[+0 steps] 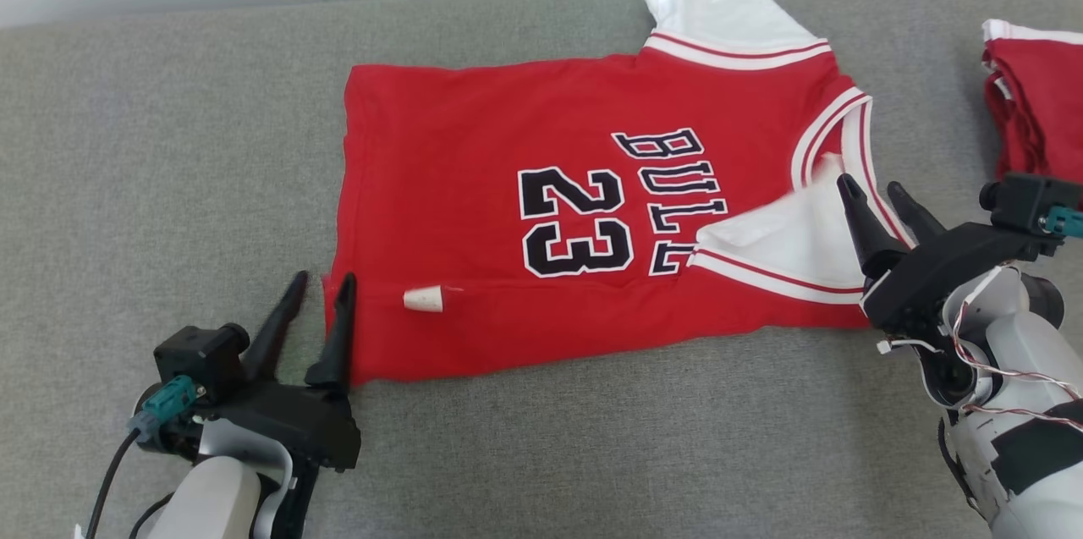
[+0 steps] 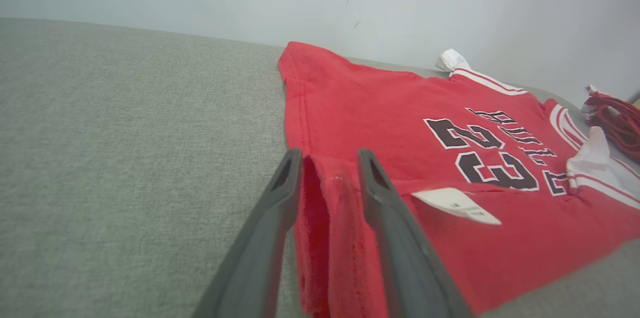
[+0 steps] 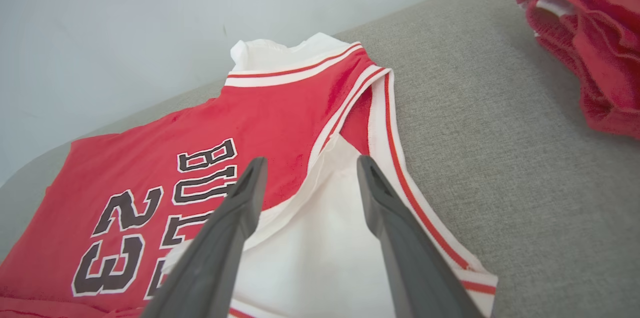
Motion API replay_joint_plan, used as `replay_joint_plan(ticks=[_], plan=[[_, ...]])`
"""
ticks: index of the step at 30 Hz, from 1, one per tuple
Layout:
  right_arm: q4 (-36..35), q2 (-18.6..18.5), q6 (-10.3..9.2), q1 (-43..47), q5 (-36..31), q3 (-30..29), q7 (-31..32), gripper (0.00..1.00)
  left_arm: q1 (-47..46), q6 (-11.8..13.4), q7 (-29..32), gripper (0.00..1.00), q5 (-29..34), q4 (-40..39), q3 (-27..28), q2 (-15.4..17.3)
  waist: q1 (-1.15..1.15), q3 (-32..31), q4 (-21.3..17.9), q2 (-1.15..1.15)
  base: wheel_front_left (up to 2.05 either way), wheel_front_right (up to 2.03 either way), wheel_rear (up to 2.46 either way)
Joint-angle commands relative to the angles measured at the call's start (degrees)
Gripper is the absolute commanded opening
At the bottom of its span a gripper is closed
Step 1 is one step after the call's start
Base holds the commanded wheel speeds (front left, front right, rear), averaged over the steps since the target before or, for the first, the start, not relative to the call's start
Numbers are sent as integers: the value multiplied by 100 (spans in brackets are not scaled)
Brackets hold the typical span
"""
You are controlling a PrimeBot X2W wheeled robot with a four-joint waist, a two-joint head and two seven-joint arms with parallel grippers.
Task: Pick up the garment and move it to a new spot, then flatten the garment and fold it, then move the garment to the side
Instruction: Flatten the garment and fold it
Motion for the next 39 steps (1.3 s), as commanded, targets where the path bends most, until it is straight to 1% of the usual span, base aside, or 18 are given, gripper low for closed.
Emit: replay_joint_plan(ticks=[1, 4, 9, 12, 16, 19, 22, 25, 30, 31, 32, 33, 34, 35, 39], plan=[[41, -90, 3, -6, 32, 91, -128, 100, -14, -3, -35, 100, 43, 58, 34, 1, -1, -58, -46, -1, 0, 0, 0], [50, -264, 3, 151, 77, 329, -399, 100, 130, 21, -54, 100, 140, 85, 111, 1, -1, -144, -78, -1, 0, 0, 0], [-81, -601, 3, 597, 113, 729, -741, 100, 579, 90, -56, 100, 368, -207, 330, -26, -1, -273, -122, -1, 0, 0, 0], [-144, -738, 3, 908, 226, 824, -899, 100, 926, 141, -58, 100, 442, -408, 462, -93, -1, -318, -150, -1, 0, 0, 0], [-165, -832, 3, 1155, 325, 822, -1009, 100, 1294, 120, -56, 100, 555, -534, 485, -205, -1, -325, -157, -1, 0, 0, 0], [-82, -812, 3, 1167, 303, 809, -1048, 100, 1347, 112, -54, 100, 628, -525, 493, -273, -1, -287, -161, -1, 0, 0, 0], [105, -707, 3, 1031, 240, 827, -1021, 100, 1228, 104, -53, 100, 696, -442, 478, -326, -1, -210, -155, -1, 0, 0, 0], [362, -594, 3, 863, 125, 872, -1030, 100, 1046, 116, -53, 100, 810, -222, 416, -324, -1, -128, -139, -1, 0, 0, 0], [927, -318, 3, 626, -6, 920, -975, 100, 794, 55, -44, 100, 803, 258, 336, -443, -1, -55, -125, -1, 0, 0, 0], [1037, -240, 3, 592, 6, 932, -980, 100, 740, 42, -35, 98, 787, 379, 307, -453, -1, -52, -116, -1, 0, 0, 0], [1126, -162, 3, 584, 32, 938, -988, 100, 700, 18, -31, 58, 804, 483, 282, -451, -1, -56, -109, -1, 0, 0, 0], [1197, -101, 3, 568, 57, 950, -1001, 43, 664, 6, -32, 28, 805, 572, 285, -458, -1, -65, -105, -1, 0, 0, 0], [1254, -48, 3, 553, 72, 960, -1040, 6, 635, 6, -34, 14, 764, 649, 299, -477, -1, -84, -98, -1, 0, 0, 0], [1287, -12, 3, 541, 90, 984, -1069, 0, 615, -5, -36, 0, 749, 707, 306, -484, -1, -102, -94, -1, 0, 0, 0], [1376, 26, 2, 567, 161, 1035, -1181, 0, 583, -54, -42, 0, 733, 834, 314, -514, -1, -218, -75, -1, 0, 0, 0]])
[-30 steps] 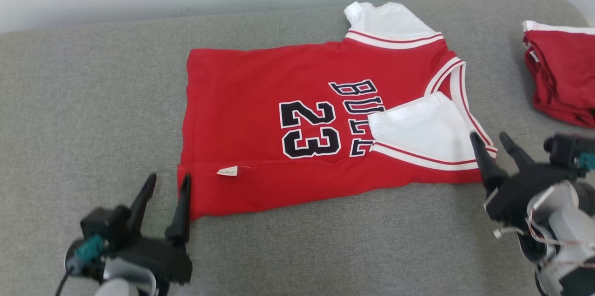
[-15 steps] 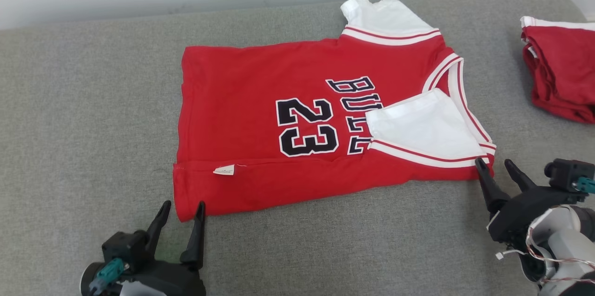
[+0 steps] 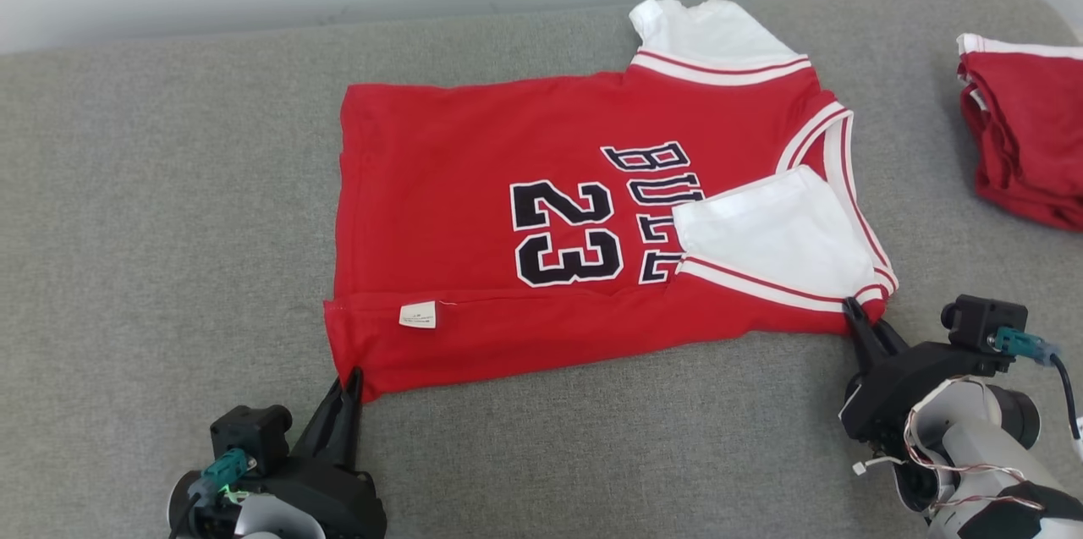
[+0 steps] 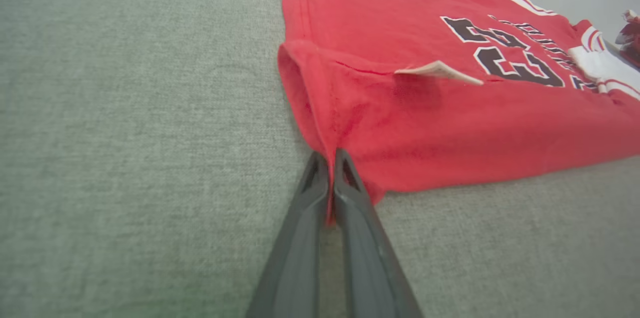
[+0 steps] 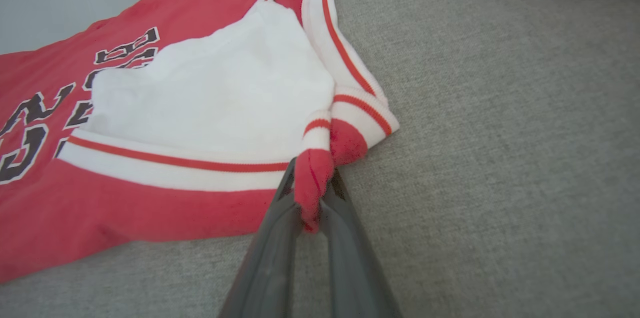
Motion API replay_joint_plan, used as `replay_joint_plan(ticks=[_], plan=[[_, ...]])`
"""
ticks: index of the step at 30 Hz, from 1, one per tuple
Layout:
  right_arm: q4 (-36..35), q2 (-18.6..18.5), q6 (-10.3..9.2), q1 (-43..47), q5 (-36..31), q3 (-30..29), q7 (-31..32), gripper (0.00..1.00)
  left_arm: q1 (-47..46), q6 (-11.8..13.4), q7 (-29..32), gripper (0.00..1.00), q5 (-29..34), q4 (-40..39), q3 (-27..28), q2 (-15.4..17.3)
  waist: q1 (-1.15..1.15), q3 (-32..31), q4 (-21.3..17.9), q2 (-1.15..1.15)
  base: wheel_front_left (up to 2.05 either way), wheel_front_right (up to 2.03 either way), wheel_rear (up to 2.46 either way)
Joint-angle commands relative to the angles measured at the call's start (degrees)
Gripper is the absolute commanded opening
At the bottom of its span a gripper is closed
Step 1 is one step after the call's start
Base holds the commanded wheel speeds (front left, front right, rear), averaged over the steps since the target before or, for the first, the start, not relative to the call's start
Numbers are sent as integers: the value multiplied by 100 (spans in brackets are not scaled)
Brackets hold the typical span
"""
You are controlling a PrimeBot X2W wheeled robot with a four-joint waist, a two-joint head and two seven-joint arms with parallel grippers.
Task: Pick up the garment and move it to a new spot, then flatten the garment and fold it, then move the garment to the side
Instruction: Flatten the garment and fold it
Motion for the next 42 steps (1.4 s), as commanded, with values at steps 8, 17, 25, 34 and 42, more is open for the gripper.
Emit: replay_joint_plan(ticks=[8, 17, 25, 34, 42], plan=[[-369, -150, 2, 505, 346, 205, -278, 0, 472, -21, 2, 0, 61, -339, 249, 40, 0, -518, 75, 0, 0, 0, 0], [-1263, -475, 1, 1528, 576, 126, -203, 0, 1443, 174, 1, 0, 145, -1011, 432, 26, 0, -780, 147, 0, 0, 0, 0], [-2027, -413, 0, 2729, 584, -456, -12, 0, 1911, 123, 0, 0, 112, -1158, 451, -31, 0, -914, 272, 0, 0, 0, 0], [-2614, -15, 1, 3018, -18, -1079, 256, 100, 1903, 114, 0, 100, 210, -1218, 591, -88, 0, -983, 104, 0, 0, 0, 0], [-3139, 239, 1, 2776, -622, -1588, 120, 100, 1692, 193, 0, 100, 374, -1804, 913, -166, 0, -1038, 80, 0, 0, 0, 0]])
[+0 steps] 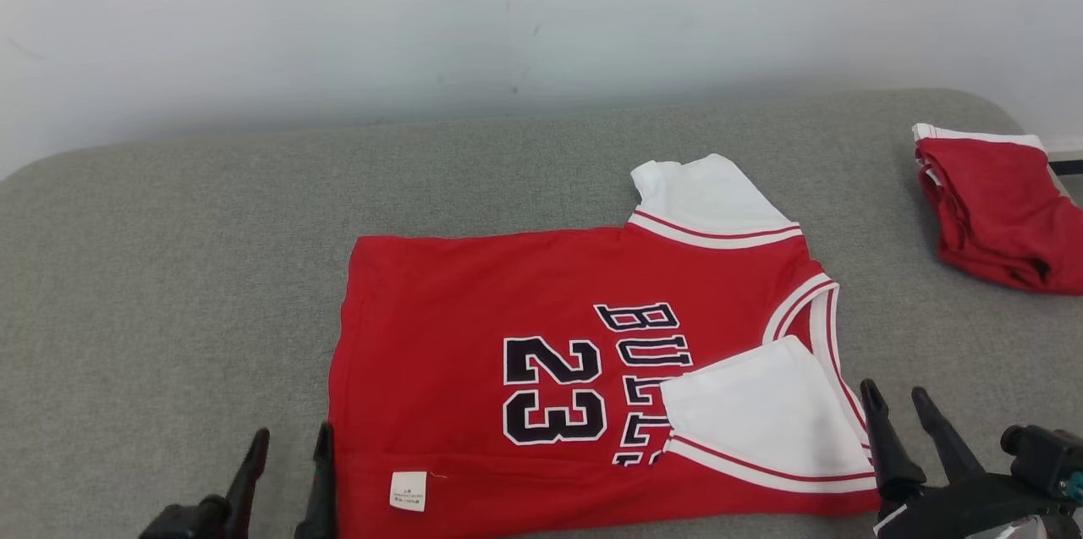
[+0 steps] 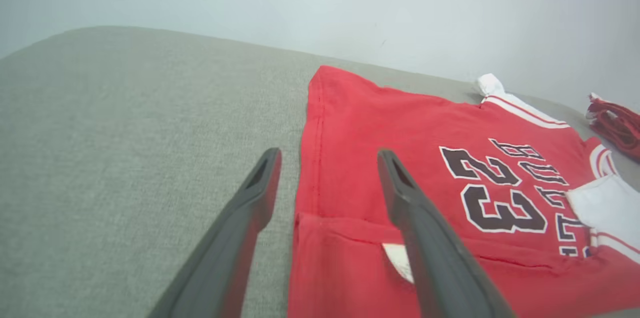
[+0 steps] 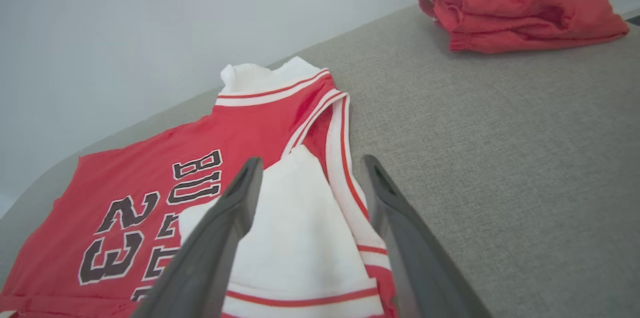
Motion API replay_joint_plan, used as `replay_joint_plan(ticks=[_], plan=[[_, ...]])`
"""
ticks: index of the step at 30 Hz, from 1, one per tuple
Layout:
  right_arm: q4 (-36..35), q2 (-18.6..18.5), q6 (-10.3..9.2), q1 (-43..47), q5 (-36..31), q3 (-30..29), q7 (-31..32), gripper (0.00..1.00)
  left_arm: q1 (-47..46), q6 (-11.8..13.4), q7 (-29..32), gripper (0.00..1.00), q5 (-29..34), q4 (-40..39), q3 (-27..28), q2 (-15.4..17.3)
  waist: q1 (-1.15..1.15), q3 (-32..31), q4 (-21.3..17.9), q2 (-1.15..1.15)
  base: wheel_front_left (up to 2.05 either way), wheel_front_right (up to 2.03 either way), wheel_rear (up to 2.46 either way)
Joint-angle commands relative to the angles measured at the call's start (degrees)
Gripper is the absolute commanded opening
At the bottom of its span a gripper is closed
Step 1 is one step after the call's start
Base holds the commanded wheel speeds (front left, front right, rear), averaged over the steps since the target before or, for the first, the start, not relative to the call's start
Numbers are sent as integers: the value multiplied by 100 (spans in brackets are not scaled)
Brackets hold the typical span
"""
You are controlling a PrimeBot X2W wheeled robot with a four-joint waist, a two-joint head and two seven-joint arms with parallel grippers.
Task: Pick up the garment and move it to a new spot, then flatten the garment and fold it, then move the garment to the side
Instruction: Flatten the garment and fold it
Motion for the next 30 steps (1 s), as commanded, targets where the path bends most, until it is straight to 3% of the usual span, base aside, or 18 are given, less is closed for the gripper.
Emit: replay_joint_plan(ticks=[1, 13, 22, 30], plan=[[-116, 71, 1, -50, -104, -52, -61, 100, -86, 35, 0, 100, 65, -142, 74, -27, 0, -20, 23, 0, 0, 0, 0], [-929, 343, 1, -136, -1070, -42, -680, 100, -295, 170, -1, 100, 743, -1040, 536, 61, 0, -13, -34, 0, 0, 0, 0], [-1164, 470, 1, 66, -1661, -97, -930, 100, -89, -29, -1, 100, 936, -1180, 653, 96, 0, -14, -33, 0, 0, 0, 0], [-1191, 577, 1, 316, -1806, -249, -947, 100, 237, -147, -1, 100, 912, -1318, 803, -45, 0, -82, 15, 0, 0, 0, 0]])
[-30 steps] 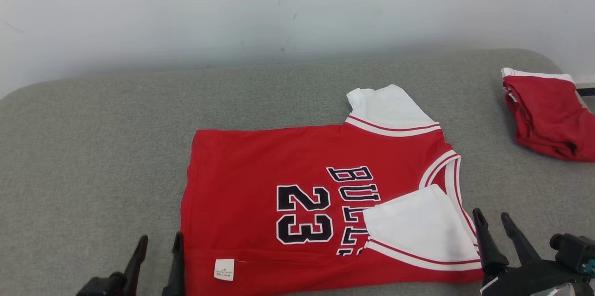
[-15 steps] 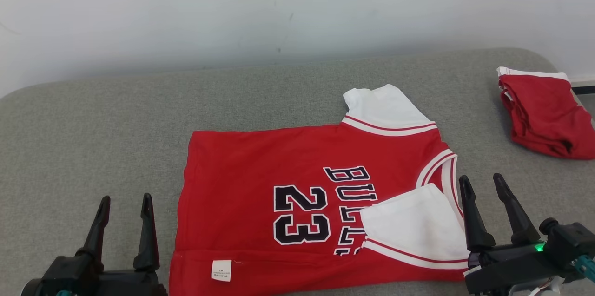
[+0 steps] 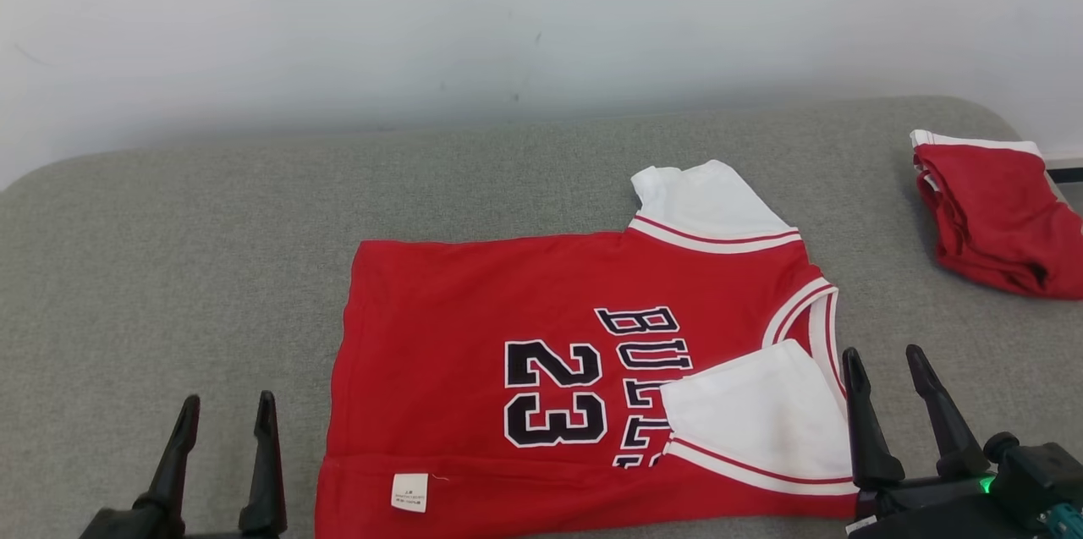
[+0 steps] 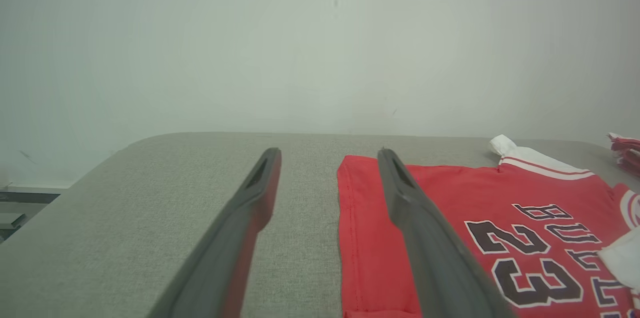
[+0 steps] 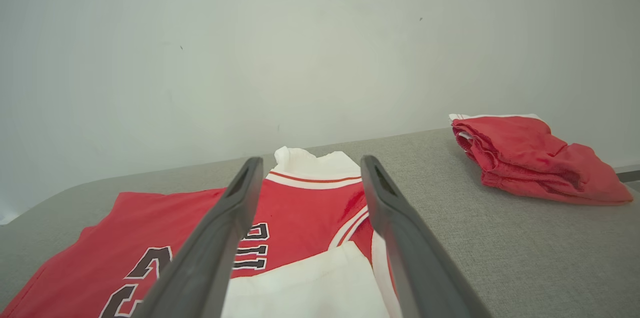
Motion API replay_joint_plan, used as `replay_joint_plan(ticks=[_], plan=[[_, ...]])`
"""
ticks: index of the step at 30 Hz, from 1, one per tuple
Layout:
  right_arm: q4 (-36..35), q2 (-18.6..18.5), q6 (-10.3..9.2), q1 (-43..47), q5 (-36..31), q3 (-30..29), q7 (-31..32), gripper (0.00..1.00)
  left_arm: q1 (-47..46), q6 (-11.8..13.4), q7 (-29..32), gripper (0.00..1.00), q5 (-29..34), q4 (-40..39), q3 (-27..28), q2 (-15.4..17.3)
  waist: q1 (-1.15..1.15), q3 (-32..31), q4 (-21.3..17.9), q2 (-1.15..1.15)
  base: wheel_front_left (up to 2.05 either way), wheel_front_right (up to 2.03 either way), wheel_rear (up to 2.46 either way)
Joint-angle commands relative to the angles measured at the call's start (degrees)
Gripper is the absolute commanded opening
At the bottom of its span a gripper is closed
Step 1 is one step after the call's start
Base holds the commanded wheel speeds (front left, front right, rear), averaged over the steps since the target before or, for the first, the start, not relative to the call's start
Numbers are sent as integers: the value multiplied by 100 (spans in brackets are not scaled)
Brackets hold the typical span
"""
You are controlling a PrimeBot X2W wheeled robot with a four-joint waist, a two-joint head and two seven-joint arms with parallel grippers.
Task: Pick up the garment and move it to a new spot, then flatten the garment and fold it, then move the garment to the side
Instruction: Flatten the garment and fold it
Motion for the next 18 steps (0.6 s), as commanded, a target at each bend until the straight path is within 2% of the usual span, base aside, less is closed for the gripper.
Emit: replay_joint_plan(ticks=[1, 10, 18], plan=[[-23, 24, 1, 95, -48, -30, -22, 100, 119, -28, -2, 100, 15, -13, 67, -33, 0, -11, 5, 0, 0, 0, 0], [70, 12, 1, 170, -77, -30, -16, 100, 234, -79, -2, 100, 85, 44, 178, -134, 0, -35, 30, 0, 0, 0, 0], [175, -61, 1, -19, 4, -157, -15, 100, -63, -147, -2, 100, 24, 300, 186, -109, 0, 61, 46, 0, 0, 0, 0]])
